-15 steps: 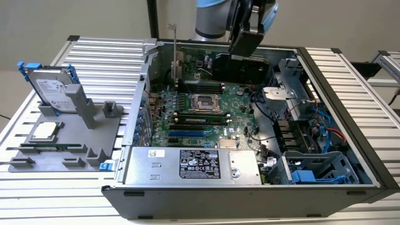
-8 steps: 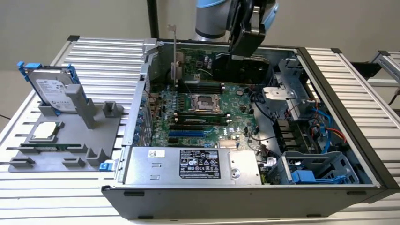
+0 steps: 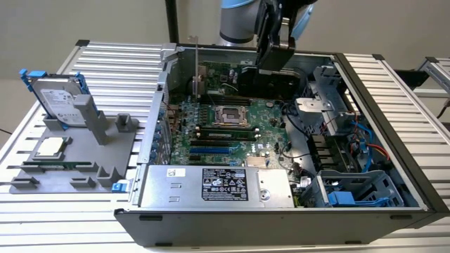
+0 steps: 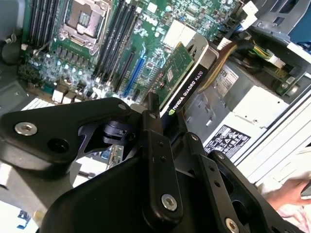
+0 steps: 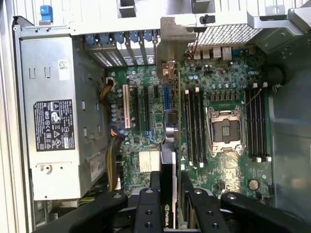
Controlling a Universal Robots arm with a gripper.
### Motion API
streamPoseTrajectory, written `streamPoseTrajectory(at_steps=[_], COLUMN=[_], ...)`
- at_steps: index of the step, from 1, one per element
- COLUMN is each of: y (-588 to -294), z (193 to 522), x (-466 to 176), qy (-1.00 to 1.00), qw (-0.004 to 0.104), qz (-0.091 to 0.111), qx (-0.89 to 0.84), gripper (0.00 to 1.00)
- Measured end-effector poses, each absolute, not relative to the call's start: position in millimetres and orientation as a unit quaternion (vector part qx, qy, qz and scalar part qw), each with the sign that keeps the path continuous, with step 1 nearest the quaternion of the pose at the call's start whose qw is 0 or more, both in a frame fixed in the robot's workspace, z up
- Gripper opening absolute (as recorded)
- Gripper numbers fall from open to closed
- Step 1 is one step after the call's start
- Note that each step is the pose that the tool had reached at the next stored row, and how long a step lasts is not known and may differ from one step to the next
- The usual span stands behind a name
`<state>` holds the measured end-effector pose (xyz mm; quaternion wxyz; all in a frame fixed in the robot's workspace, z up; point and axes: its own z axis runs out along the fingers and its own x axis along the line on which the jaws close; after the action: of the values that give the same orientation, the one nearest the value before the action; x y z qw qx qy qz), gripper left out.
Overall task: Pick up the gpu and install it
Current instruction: 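Insert the gpu into the slot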
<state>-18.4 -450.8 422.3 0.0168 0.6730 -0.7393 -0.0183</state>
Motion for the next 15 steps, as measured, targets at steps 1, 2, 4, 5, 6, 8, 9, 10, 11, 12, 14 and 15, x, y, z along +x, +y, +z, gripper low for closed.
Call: streamPoseTrajectory(at_steps=[1, 2, 4, 5, 6, 8, 9, 10, 11, 12, 14, 15], y=[-450.8, -450.7, -450.5, -450.3, -450.2, -449.8, -449.6, -449.4, -449.1, -448.9, -448.4, -448.1], z=[420.5, 418.7, 415.3, 413.7, 412.0, 409.0, 407.5, 406.1, 404.7, 403.4, 400.8, 399.3], x=[-18.4, -18.4, -18.4, -18.4, -18.3, -18.2, -18.1, -18.0, -17.8, -17.6, -17.2, -16.9], qy=[-0.739, -0.739, -0.739, -0.739, -0.739, -0.739, -0.739, -0.739, -0.739, -0.738, -0.737, -0.737], qw=[0.017, 0.017, 0.017, 0.017, 0.017, 0.017, 0.017, 0.017, 0.017, 0.017, 0.017, 0.017], qz=[-0.018, -0.018, -0.018, -0.018, -0.018, -0.018, -0.018, -0.018, -0.018, -0.018, -0.018, -0.018], qx=[0.673, 0.673, 0.673, 0.673, 0.673, 0.673, 0.673, 0.673, 0.674, 0.674, 0.675, 0.675], gripper=[0.0, 0.0, 0.0, 0.0, 0.0, 0.0, 0.0, 0.0, 0.0, 0.0, 0.0, 0.0])
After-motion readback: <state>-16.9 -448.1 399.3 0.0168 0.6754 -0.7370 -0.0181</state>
